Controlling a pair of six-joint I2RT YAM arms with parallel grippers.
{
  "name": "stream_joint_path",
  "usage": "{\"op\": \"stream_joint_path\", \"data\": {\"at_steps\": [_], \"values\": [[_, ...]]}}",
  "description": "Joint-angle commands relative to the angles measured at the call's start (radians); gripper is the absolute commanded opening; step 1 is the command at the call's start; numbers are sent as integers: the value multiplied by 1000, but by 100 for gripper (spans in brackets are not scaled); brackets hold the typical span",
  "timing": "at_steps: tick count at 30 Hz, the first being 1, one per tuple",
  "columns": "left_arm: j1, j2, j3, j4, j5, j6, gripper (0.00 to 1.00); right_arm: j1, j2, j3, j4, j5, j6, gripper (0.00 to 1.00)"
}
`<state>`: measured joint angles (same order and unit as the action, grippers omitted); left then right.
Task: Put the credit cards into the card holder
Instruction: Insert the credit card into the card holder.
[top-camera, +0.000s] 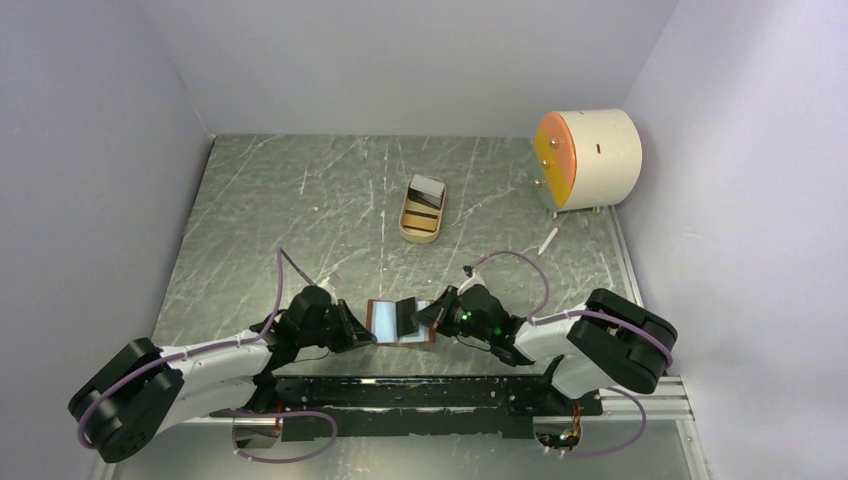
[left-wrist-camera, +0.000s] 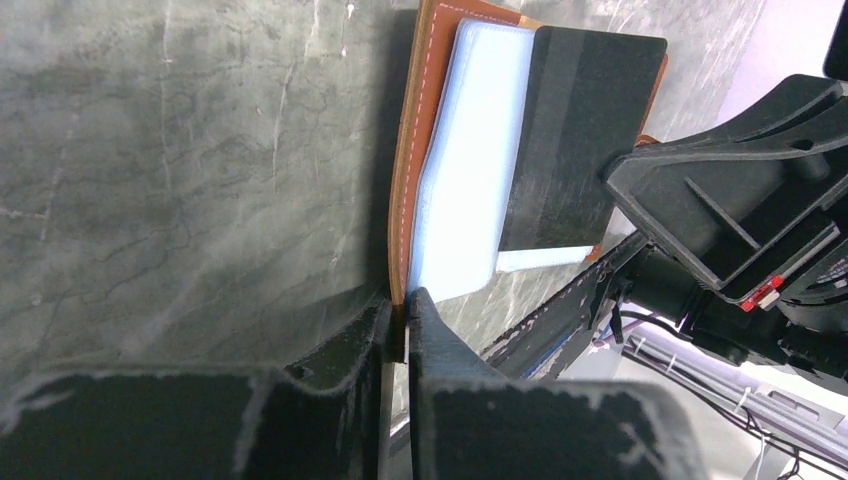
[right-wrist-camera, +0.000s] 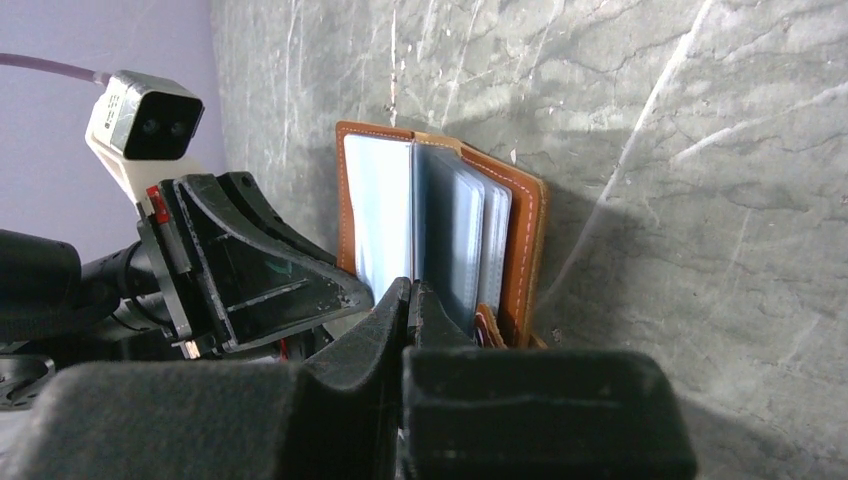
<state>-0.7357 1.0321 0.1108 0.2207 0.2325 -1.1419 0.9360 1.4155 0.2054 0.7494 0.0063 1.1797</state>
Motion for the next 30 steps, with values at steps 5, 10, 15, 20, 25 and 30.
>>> {"op": "stream_joint_path", "data": {"at_steps": [5, 10, 15, 20, 25, 30], "values": [[1, -4, -22, 32, 13, -15, 11, 13, 86, -26, 158, -45, 79, 0], [2, 1, -17, 19, 10, -17, 12, 18, 135, -60, 253, -50, 132, 0], [2, -11, -11, 9, 11, -16, 12, 18, 152, -74, 268, -33, 169, 0], [1, -11, -8, 2, 10, -17, 12, 19, 149, -90, 295, -5, 183, 0], [0, -17, -10, 0, 10, -18, 12, 18, 120, -97, 272, 26, 186, 0], [-1, -18, -8, 0, 10, -16, 12, 19, 133, -86, 279, 15, 186, 0]]}}
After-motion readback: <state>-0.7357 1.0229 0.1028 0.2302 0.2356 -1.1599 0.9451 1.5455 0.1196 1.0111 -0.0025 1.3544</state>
